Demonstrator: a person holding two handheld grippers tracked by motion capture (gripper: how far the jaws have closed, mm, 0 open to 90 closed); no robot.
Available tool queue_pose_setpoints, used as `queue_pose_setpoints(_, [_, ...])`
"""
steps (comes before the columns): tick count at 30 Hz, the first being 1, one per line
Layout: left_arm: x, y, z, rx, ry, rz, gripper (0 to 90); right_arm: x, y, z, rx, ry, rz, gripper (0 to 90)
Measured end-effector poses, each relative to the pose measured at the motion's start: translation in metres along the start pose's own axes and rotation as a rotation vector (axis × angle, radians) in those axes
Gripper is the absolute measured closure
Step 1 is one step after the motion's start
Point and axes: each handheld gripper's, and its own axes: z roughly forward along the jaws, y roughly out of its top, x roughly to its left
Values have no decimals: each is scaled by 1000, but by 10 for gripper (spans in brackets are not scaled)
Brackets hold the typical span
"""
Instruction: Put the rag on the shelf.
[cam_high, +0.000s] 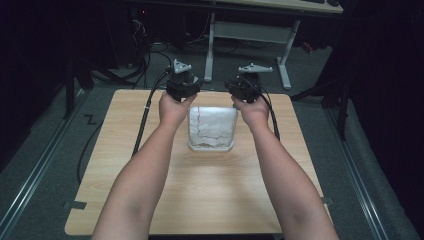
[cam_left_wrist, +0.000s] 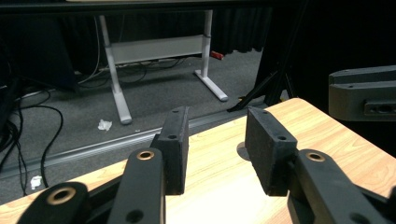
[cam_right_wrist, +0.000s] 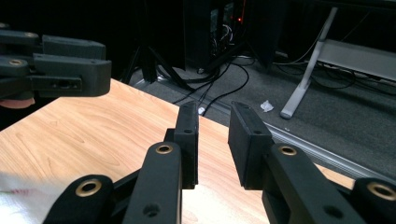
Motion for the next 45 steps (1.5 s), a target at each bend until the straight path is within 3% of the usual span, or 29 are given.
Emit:
queue_pose_setpoints(12, [-3, -4, -12, -5, -8, -14, 592, 7, -3, -8, 6, 3, -16, 731])
queue_pose_setpoints(24, [-6, -10, -44, -26, -7, -12, 581, 20, -9, -30, -13, -1, -32, 673])
queue_pose_setpoints(28, [-7, -16, -57, -33, -28, -49, 571, 24, -22, -43, -23, 5, -34, 632])
queue_pose_setpoints(36, [-13, -31, -79, -40, -41, -34, 565, 33, -33, -62, -36, 1, -57, 605])
queue_pose_setpoints(45, [-21, -49, -106, -36, -65, 20, 550, 42, -46, -85, -57, 4, -83, 585])
